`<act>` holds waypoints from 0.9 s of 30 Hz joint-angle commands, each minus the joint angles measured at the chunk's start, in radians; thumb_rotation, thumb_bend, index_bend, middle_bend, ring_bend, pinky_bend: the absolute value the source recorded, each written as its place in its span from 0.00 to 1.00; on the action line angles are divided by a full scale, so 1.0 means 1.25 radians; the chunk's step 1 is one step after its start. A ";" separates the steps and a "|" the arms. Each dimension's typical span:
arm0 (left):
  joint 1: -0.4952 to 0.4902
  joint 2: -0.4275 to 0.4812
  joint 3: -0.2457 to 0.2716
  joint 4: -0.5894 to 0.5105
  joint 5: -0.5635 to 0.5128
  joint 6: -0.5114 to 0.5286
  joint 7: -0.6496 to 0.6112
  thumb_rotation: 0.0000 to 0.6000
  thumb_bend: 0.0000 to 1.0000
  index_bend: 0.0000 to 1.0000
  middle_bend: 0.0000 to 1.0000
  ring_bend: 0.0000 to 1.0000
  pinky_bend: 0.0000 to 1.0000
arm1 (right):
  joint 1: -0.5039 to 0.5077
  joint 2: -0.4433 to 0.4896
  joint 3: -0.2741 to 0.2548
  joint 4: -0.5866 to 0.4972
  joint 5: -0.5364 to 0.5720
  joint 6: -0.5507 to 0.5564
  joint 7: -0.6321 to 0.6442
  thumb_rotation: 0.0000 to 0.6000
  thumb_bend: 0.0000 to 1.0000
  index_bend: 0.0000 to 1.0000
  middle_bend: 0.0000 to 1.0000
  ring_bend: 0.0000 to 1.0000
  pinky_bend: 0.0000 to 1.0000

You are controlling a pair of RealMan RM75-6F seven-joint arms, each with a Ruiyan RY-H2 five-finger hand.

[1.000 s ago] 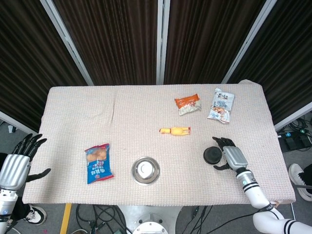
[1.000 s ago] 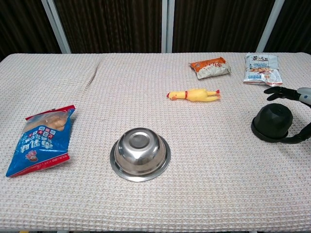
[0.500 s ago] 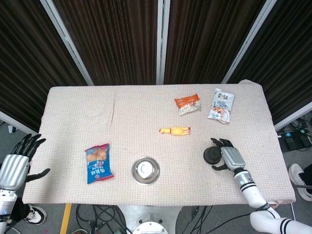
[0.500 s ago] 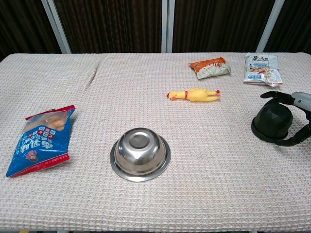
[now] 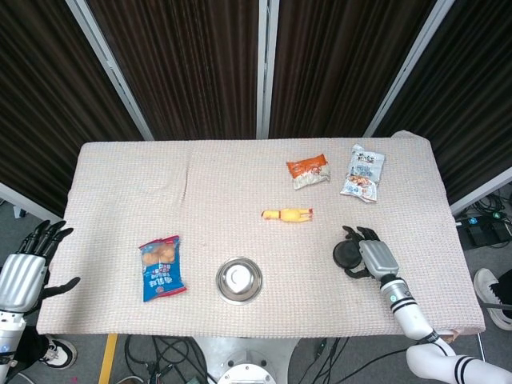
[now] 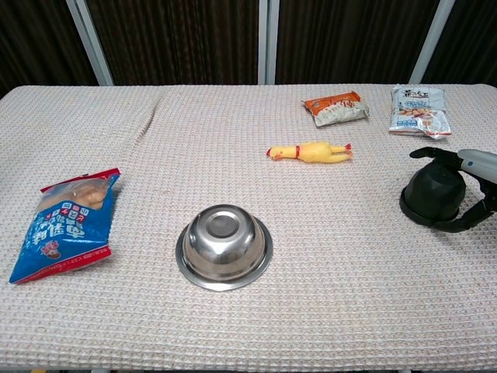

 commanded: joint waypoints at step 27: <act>-0.003 0.006 -0.003 -0.015 -0.001 -0.001 0.011 1.00 0.09 0.16 0.08 0.00 0.16 | -0.034 0.113 0.066 -0.149 -0.121 0.265 -0.013 1.00 0.20 0.37 0.45 0.08 0.00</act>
